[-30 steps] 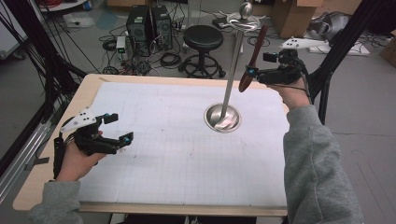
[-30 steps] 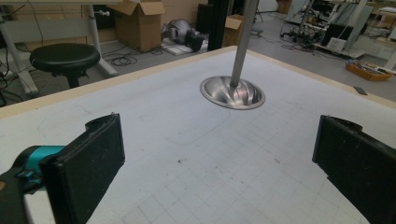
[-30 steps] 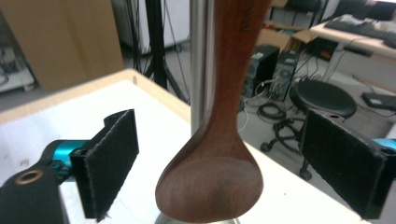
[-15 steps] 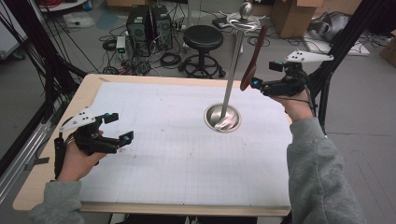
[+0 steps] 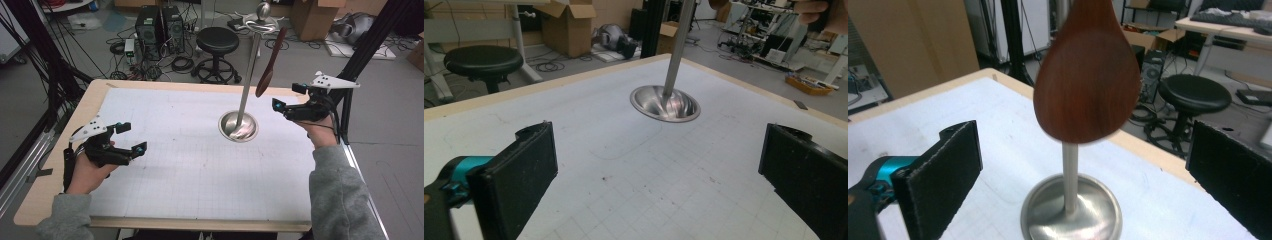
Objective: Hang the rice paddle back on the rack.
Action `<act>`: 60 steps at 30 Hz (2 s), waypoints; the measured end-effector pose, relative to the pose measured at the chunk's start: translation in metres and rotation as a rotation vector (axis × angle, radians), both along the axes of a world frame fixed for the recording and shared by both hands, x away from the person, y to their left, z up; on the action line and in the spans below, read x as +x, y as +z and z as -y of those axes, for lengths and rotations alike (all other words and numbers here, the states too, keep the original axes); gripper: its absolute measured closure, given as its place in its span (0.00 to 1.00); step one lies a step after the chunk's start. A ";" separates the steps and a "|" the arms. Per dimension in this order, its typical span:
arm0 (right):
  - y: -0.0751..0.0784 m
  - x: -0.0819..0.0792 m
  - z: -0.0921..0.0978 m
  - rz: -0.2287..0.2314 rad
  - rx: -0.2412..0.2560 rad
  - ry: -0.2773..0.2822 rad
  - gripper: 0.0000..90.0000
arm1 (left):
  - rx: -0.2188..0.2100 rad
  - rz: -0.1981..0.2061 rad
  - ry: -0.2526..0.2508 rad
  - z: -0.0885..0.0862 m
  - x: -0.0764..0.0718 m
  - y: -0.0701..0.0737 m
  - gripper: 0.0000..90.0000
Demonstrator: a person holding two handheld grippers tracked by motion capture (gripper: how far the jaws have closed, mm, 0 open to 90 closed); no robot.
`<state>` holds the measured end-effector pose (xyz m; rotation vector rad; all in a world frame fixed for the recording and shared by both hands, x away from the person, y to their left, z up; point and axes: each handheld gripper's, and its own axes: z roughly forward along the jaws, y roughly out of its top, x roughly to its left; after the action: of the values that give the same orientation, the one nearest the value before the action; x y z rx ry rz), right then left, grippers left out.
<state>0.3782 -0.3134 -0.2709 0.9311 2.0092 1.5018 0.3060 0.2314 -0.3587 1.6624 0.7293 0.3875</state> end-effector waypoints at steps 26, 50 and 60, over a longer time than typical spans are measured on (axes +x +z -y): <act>-0.061 -0.025 0.025 -0.063 0.050 -0.046 0.00 | 0.000 -0.006 -0.037 0.009 0.010 -0.005 0.03; -0.103 -0.042 0.034 -0.115 0.024 -0.058 0.00 | 0.035 -0.024 -0.009 0.004 0.012 -0.011 0.03; -0.114 -0.051 0.044 -0.104 0.066 -0.085 0.00 | 0.040 -0.032 -0.003 0.004 0.013 -0.013 0.03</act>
<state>0.3273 -0.3579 -0.3853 1.1286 1.9746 1.5101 0.3194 0.2277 -0.3721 1.7104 0.7467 0.3761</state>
